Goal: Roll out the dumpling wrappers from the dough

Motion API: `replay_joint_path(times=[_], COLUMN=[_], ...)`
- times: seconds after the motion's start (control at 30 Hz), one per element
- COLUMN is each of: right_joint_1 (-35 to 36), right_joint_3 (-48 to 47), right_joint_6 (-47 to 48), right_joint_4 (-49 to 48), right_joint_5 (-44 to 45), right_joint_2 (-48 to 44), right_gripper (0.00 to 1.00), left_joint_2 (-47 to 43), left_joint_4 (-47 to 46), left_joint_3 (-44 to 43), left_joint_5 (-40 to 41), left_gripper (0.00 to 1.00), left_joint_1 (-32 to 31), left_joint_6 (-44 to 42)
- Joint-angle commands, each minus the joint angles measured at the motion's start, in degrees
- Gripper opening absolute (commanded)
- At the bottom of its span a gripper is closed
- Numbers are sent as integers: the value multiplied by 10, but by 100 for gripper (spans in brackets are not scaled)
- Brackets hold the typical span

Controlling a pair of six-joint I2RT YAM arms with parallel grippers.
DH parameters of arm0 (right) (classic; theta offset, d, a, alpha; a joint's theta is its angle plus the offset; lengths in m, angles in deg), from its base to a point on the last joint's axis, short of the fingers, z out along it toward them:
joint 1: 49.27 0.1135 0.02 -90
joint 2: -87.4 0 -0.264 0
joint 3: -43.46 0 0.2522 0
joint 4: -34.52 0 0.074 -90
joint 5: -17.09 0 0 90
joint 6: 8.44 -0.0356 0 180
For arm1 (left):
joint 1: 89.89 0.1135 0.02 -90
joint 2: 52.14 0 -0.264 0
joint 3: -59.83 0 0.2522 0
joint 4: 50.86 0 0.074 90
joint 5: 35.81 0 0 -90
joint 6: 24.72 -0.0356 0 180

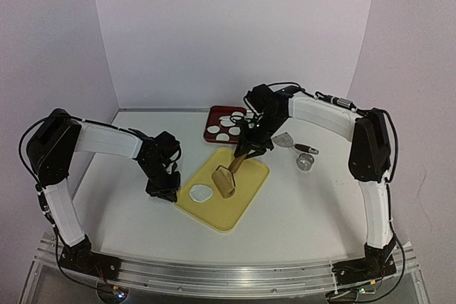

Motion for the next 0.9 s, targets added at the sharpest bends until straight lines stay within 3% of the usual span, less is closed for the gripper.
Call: replay_joint_path(times=[0.0,0.17,0.53,0.87], right_joint_1=[1,9,13,50], right_joint_3=[25,70,87,62], right_joint_6=[-44,-72,-117,-90], right_joint_4=[-54,-124,-121,-108], right_joint_5=[-79,-128,-10,-24], right_joint_2=[-68,-72,-25,44], right_gripper=[0,0,0,0], left_joint_2=[6,10,1,0], left_joint_4=[-15,-6,-15,-19], left_joint_3=[-31,-41,-27,-25], left_joint_5=[23,26,25,16], left_gripper=[0,0,0,0], left_joint_1=[-3,-5,-8,-13], left_joint_6=[-32,-37,-31,-27])
